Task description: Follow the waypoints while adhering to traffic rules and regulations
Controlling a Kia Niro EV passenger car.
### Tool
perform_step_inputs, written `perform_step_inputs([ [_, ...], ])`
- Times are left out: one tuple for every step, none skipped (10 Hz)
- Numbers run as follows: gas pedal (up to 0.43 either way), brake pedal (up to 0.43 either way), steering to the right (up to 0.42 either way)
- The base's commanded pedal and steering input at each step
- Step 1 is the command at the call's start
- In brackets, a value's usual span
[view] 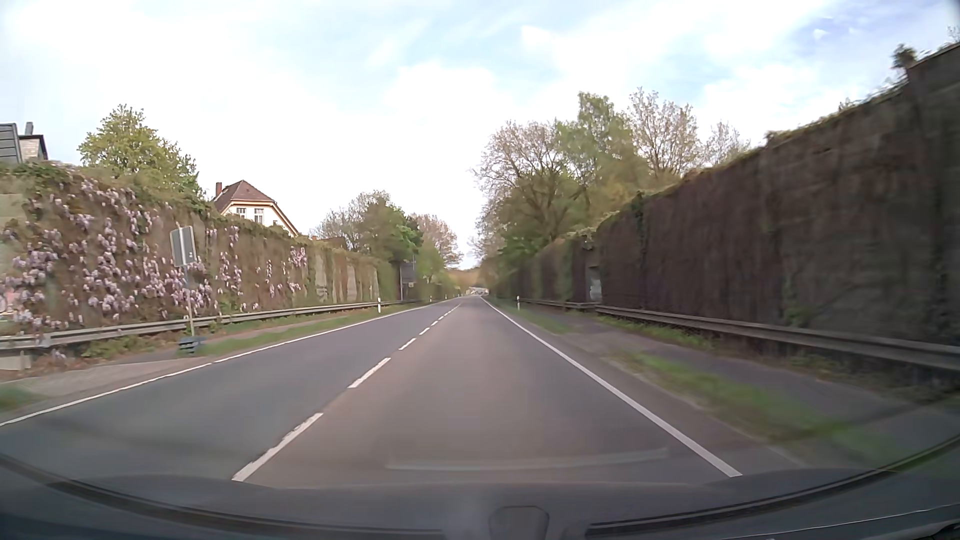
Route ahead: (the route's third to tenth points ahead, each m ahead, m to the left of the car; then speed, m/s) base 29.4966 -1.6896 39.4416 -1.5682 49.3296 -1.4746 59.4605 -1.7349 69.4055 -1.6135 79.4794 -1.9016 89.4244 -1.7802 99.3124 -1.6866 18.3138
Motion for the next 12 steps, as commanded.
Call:
perform_step_inputs([
  [0.079, 0.000, -0.004],
  [0.079, 0.000, -0.004],
  [0.059, 0.000, -0.004],
  [0.047, 0.000, -0.004],
  [0.047, 0.000, -0.004],
  [0.047, 0.000, -0.004],
  [0.047, 0.000, -0.004],
  [0.047, 0.000, -0.004],
  [0.047, 0.000, -0.004],
  [0.047, 0.000, -0.004],
  [0.047, 0.000, -0.004],
  [0.047, 0.000, -0.004],
])
